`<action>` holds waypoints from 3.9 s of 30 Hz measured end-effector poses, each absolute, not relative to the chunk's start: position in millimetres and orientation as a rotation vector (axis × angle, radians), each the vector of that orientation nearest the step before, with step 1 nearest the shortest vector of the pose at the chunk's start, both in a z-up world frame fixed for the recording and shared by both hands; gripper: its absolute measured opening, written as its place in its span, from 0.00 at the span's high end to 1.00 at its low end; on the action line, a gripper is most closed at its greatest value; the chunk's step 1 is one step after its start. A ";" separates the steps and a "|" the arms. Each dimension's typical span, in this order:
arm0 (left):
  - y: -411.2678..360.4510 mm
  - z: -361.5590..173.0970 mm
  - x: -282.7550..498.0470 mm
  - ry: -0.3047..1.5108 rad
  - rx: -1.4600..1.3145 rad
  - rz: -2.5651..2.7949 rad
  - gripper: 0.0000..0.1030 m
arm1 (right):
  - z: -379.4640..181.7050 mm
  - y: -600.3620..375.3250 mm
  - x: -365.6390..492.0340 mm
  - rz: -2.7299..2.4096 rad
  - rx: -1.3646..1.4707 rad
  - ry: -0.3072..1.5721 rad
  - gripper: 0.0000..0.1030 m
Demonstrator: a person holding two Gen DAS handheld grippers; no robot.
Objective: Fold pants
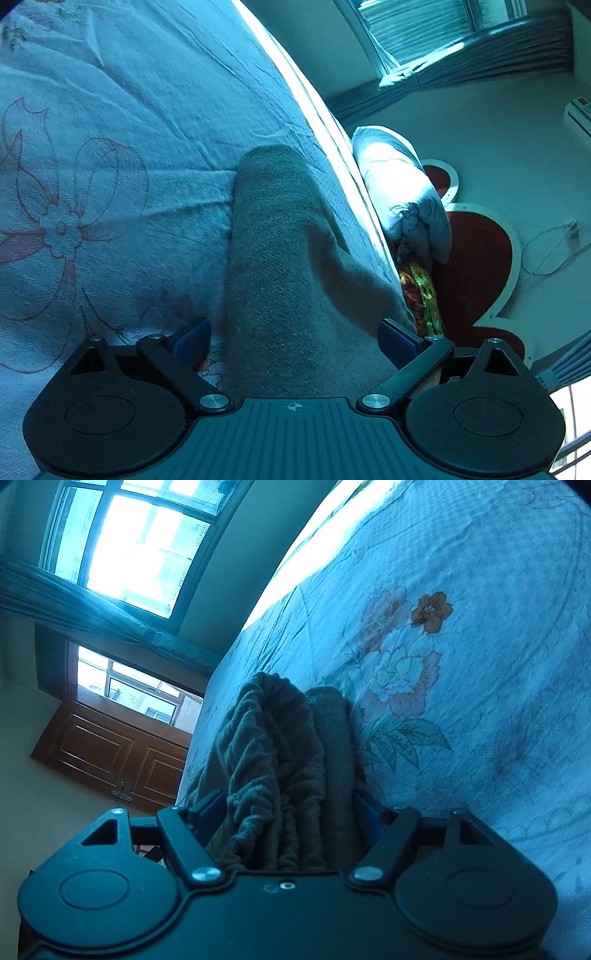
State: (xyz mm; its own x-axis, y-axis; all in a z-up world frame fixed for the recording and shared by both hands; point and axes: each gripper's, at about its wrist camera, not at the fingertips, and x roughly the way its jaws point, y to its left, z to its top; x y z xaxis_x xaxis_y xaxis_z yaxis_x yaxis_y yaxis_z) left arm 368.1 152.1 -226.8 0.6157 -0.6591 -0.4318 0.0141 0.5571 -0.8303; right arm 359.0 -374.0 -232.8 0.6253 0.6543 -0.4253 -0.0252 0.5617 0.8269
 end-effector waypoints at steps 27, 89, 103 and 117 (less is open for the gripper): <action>177.2 -197.2 407.3 0.625 -1.023 -0.569 0.75 | -159.0 -333.9 428.3 0.692 0.818 0.745 0.67; 80.7 -76.8 126.6 0.532 -0.077 0.048 0.00 | -72.4 -283.3 177.6 0.298 0.140 0.577 0.06; 45.9 -21.8 26.9 0.408 -0.078 0.040 0.00 | -16.3 -252.1 91.5 0.405 0.091 0.459 0.06; 56.9 -0.2 -3.3 0.350 -0.101 0.027 0.00 | 6.6 -252.3 66.1 0.325 0.016 0.356 0.06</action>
State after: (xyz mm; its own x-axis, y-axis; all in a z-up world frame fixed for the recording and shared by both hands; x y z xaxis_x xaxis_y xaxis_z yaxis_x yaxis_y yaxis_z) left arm -3.3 56.9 -0.2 0.9391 0.0086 -0.3435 -0.0436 0.9946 -0.0942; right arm 66.1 -252.3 6.6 0.8860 0.3153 -0.3400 -0.3096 0.9481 0.0724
